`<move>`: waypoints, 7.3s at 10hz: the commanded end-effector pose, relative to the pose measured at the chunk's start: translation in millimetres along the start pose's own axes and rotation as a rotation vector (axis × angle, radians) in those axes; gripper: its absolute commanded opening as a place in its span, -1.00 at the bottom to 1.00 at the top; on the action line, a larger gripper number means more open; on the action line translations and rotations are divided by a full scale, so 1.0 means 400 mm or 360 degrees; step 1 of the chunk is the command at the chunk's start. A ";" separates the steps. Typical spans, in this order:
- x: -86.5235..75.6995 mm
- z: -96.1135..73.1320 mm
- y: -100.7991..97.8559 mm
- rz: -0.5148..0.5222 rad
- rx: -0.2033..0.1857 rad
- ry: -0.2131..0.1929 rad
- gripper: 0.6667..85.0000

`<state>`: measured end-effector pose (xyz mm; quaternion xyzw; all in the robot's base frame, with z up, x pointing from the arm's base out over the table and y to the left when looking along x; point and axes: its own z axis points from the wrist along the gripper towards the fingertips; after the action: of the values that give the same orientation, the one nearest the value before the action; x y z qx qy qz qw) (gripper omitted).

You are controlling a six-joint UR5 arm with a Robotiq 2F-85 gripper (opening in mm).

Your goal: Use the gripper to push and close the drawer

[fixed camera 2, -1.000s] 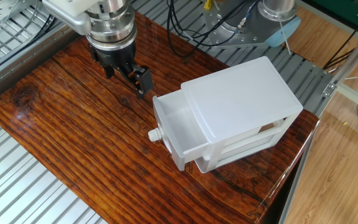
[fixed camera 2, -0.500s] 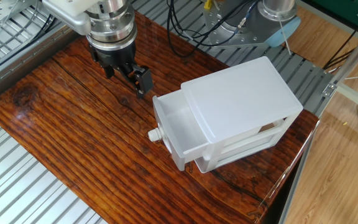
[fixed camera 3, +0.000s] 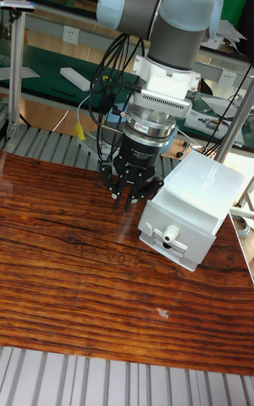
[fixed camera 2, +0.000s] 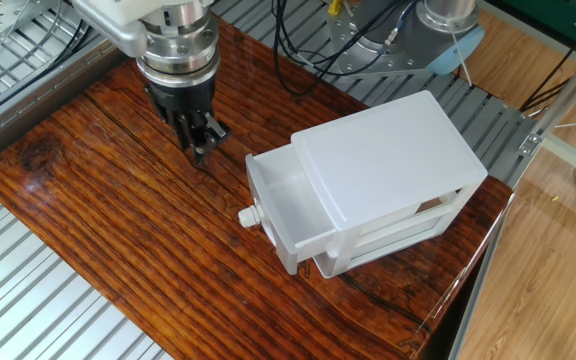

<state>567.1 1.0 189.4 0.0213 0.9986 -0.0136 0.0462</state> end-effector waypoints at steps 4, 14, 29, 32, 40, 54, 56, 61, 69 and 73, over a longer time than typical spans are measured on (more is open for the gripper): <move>-0.024 0.005 -0.013 -0.0058 -0.0030 -0.0070 -0.98; -0.013 0.041 0.105 -0.0016 -0.0198 -0.0074 -0.98; -0.027 -0.009 0.126 0.0036 -0.0267 -0.0071 -0.98; -0.081 -0.046 0.160 0.0285 -0.0350 -0.0120 -0.98; -0.127 -0.057 0.237 0.0686 -0.0378 -0.0126 -0.92; -0.103 -0.034 0.251 0.0626 -0.0296 -0.0153 -0.11; -0.095 -0.033 0.267 0.0670 -0.0322 -0.0134 0.03; -0.078 -0.019 0.301 0.0647 -0.0343 -0.0125 0.41; -0.025 -0.032 0.324 0.0496 -0.0383 -0.0011 1.00; -0.088 -0.027 0.285 0.0548 -0.0325 -0.0153 0.78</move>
<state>595.3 117.9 197.5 0.1781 0.9762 0.0935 0.0806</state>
